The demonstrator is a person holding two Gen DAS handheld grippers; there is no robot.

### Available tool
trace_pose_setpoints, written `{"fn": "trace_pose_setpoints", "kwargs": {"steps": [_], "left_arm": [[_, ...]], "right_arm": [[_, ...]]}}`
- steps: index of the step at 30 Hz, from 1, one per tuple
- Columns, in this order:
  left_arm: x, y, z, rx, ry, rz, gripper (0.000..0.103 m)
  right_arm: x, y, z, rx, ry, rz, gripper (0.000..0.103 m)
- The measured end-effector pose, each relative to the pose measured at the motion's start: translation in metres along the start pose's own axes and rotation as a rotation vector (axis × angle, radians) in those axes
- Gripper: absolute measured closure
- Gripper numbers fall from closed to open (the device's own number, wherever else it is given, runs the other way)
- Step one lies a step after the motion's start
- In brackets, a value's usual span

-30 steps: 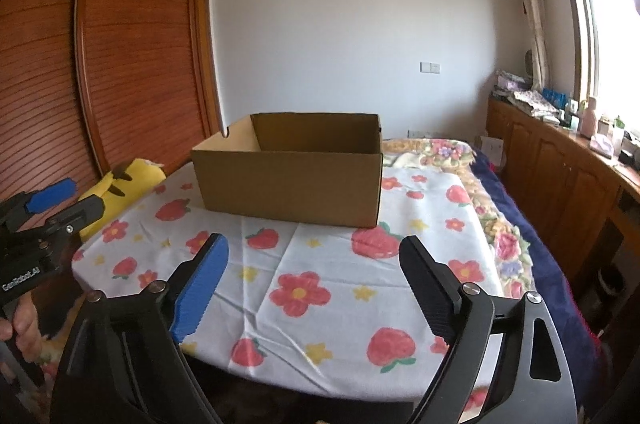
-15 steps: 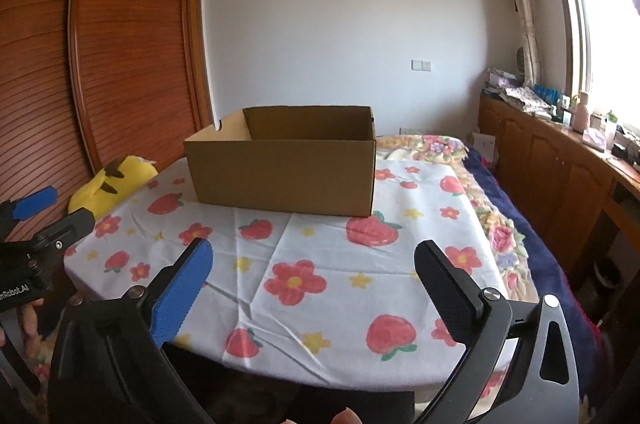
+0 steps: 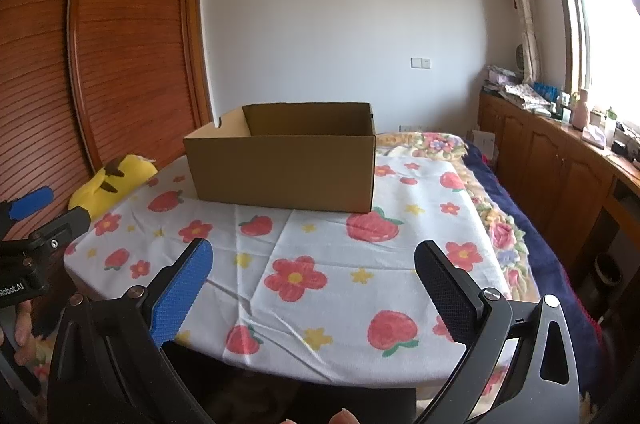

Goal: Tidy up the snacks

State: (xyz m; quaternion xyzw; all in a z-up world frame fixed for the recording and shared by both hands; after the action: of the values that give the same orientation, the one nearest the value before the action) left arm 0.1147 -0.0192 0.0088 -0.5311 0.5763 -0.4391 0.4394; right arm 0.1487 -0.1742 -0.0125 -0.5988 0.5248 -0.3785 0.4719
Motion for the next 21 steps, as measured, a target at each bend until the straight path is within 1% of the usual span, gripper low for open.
{"fn": "trace_pose_setpoints", "kwargs": {"steps": [21], "left_arm": [[-0.0011, -0.0003, -0.006, 0.015, 0.0, -0.002, 0.004]], "right_arm": [[0.0006, 0.0011, -0.0007, 0.002, -0.001, 0.002, 0.001]]}}
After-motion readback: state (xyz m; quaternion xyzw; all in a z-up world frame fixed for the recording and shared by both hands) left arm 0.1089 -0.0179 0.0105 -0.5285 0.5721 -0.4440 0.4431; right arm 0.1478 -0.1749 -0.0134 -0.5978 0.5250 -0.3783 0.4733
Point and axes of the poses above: each gripper's, at about its wrist camera, not at the fingertips, and z roughly the way its jaws point, x to its right, y to its underside, the point moved 8 cm from there along z, roughly the way its jaws point, and after that the axes turned 12 degrees about x, right-handed, at the moved point
